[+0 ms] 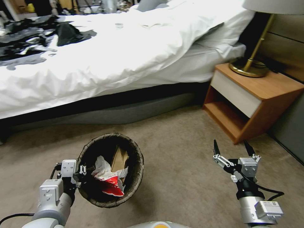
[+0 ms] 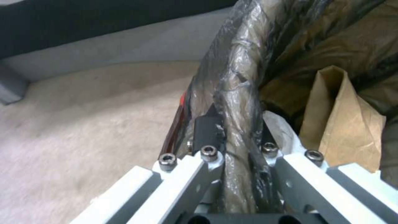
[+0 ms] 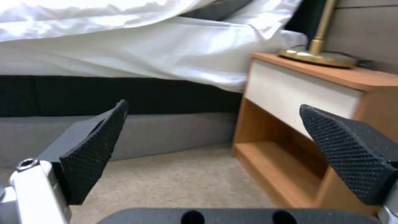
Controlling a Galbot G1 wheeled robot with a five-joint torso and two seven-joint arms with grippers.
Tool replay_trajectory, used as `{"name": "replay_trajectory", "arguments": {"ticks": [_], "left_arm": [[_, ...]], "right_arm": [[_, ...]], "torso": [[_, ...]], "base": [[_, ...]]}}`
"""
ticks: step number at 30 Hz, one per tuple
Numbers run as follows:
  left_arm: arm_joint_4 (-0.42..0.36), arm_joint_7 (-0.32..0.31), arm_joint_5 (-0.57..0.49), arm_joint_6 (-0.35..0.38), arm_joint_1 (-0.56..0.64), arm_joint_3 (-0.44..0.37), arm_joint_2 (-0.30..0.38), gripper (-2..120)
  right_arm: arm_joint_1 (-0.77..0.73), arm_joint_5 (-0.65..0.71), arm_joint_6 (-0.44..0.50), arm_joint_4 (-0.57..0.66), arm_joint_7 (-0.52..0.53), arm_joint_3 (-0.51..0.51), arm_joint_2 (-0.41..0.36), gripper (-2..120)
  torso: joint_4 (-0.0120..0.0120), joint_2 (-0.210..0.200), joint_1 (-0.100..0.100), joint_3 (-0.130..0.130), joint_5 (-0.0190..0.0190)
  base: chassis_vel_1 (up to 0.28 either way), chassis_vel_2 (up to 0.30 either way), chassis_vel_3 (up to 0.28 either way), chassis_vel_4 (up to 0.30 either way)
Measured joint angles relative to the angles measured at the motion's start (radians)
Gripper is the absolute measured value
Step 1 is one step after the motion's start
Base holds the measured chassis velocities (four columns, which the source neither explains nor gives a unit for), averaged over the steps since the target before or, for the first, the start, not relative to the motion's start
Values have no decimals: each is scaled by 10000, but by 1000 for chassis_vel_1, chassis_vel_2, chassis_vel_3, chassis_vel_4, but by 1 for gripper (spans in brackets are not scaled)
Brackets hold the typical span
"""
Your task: Pick up the trash bin, then pick up the garbage from the floor and place it into the trash bin.
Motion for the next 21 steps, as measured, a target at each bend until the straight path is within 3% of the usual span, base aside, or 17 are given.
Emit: {"name": "replay_trajectory", "arguments": {"ticks": [21], "left_arm": [[0, 21, -74, 0, -74, 24, 49, 1]], "right_arm": [[113, -26, -71, -252, 126, -67, 161, 100]], "torso": [[-1, 0, 0, 0, 0]], "base": [[101, 104, 102, 101]]}}
